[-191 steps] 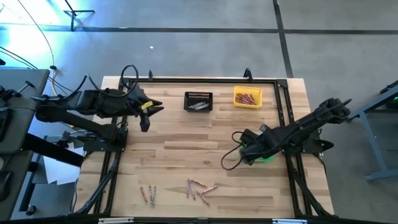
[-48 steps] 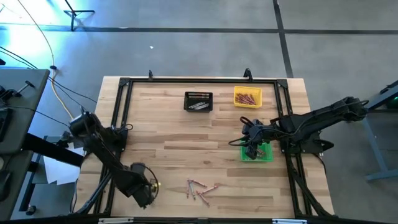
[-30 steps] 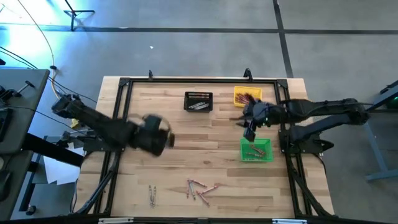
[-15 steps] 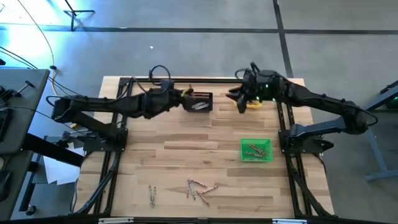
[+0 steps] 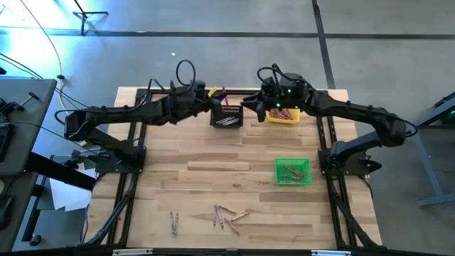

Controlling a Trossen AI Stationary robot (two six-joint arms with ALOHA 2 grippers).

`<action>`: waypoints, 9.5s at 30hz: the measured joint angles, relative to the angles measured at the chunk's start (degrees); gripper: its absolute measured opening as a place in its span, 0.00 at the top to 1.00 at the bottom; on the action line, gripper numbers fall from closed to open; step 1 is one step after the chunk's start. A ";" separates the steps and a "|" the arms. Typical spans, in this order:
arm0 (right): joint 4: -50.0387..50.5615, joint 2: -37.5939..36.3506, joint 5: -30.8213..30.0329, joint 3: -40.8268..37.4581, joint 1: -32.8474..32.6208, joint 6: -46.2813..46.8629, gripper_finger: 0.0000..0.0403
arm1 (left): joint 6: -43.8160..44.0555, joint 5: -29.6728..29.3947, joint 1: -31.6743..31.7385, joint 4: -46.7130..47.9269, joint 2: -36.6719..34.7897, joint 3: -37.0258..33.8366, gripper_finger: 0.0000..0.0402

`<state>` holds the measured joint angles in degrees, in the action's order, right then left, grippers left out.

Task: Sort crayons
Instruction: Put the red crayon into the yellow basket, then put the gray crayon into the black basket

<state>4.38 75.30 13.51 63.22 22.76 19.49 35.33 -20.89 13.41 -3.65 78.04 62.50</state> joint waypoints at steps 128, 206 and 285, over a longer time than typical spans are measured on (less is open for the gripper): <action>33.34 8.94 -4.42 0.52 22.34 -4.86 0.97 | 1.99 8.85 -2.98 2.94 5.32 -0.02 0.74; 44.74 -12.28 -20.60 1.64 -36.41 26.81 0.68 | 89.05 15.89 -62.01 48.29 24.54 2.95 0.76; 52.43 -20.60 -22.31 1.62 -16.15 4.08 0.68 | 12.39 -7.50 0.97 17.44 16.89 2.91 1.00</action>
<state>56.81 54.70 -8.80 64.84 6.61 23.57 47.72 -28.38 14.39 13.79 94.93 65.41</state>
